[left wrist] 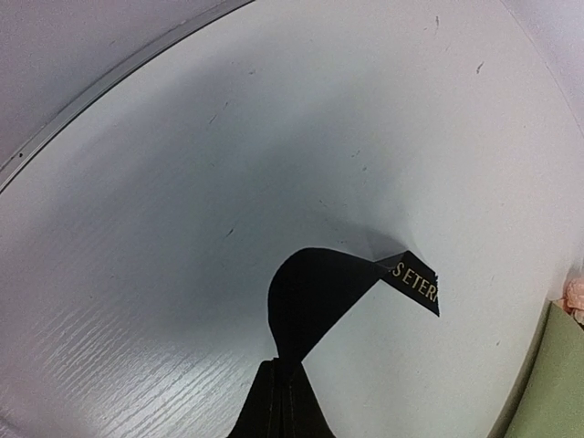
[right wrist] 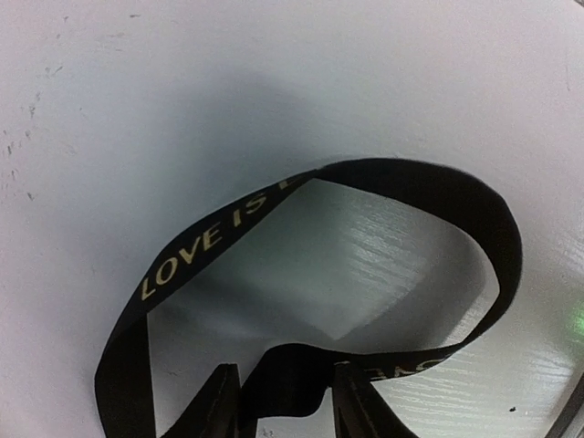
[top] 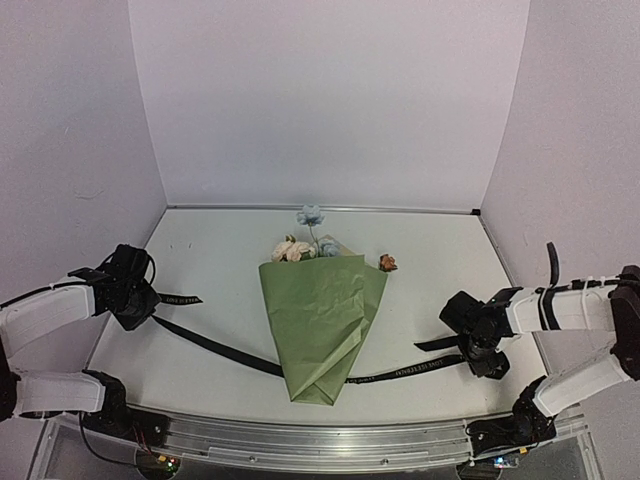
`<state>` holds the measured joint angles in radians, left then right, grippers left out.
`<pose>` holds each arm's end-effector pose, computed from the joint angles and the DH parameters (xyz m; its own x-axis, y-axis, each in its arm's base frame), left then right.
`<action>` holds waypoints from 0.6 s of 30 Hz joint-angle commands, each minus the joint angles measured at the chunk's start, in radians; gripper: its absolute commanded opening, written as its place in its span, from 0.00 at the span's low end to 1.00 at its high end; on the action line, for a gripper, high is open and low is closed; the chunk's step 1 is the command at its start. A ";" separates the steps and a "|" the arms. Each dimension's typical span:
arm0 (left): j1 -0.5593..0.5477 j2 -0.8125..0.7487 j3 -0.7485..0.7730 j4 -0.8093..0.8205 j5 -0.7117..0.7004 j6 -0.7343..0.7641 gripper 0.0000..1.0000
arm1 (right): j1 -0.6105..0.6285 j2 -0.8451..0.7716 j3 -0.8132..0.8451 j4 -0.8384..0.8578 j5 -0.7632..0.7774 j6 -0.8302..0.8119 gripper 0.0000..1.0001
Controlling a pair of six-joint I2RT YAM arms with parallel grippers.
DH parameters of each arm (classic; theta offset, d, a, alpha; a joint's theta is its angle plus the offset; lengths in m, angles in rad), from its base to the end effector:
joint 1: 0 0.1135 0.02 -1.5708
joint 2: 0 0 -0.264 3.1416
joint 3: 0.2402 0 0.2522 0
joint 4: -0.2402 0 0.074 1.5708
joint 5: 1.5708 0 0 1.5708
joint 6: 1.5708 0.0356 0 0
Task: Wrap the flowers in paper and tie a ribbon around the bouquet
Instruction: Move the ribbon to the center of the board.
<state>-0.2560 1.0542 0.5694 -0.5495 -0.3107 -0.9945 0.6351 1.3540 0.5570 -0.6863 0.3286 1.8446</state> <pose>0.1860 -0.0374 0.1892 -0.5285 -0.6869 -0.4989 -0.6482 0.7060 -0.2854 0.1571 0.1015 0.1308 -0.3019 0.9095 -0.2859 0.9178 0.3584 0.1711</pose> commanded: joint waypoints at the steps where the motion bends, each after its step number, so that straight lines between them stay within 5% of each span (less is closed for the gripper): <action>1: 0.005 -0.012 0.021 0.051 -0.019 0.016 0.00 | -0.016 0.005 0.004 -0.005 0.034 -0.039 0.17; 4: 0.005 0.002 0.017 0.086 -0.023 0.031 0.00 | -0.050 0.010 0.051 -0.006 0.045 -0.141 0.00; 18: 0.024 0.284 0.120 0.286 -0.008 0.064 0.00 | -0.202 0.218 0.400 0.011 -0.048 -0.534 0.00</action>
<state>-0.2479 1.2743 0.6082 -0.3666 -0.3143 -0.9424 0.4714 1.5204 0.8755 -0.6621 0.2976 1.4316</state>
